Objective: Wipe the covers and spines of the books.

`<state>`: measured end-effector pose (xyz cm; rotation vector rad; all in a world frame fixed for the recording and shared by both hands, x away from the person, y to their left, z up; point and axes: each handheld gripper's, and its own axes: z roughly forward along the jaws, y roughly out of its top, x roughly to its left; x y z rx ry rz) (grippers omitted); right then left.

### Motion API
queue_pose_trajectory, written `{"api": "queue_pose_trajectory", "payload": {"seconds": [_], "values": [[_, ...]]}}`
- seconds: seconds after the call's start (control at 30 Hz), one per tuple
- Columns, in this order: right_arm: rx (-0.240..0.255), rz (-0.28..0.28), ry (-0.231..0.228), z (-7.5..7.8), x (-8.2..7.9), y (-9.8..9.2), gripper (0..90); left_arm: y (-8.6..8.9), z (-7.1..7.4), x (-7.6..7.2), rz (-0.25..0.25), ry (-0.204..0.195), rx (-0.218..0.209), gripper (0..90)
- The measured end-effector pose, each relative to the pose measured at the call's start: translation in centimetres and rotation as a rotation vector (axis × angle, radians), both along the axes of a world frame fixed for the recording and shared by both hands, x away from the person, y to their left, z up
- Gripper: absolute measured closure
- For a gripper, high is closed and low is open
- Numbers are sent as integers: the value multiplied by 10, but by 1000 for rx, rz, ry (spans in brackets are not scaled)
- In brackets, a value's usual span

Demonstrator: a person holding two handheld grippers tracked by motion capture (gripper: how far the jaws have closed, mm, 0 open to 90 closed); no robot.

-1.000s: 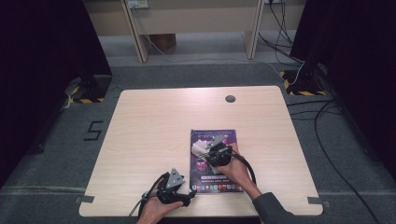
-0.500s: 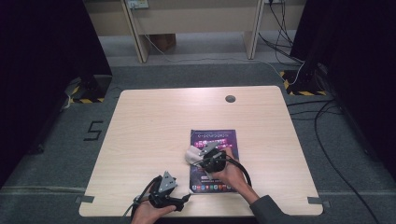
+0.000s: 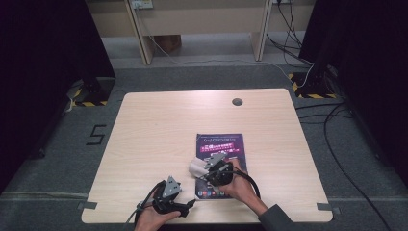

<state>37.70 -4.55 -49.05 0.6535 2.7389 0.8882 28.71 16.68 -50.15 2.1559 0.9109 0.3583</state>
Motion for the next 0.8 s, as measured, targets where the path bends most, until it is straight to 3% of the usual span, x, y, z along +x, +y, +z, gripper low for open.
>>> {"api": "queue_pose_trajectory", "payload": {"seconds": [0.1, 0.23, 0.8], "values": [[9, -4, 15, 0, 3, -2, 746, 0, 0, 0, -1, -3, -3, 183], [5, -21, -2, 0, 10, -8, 746, -1, 0, 0, -6, 2, 2, 180], [-20, -248, -32, 2, 41, -74, 745, -1, -1, 1, 0, 3, 8, 176]]}}
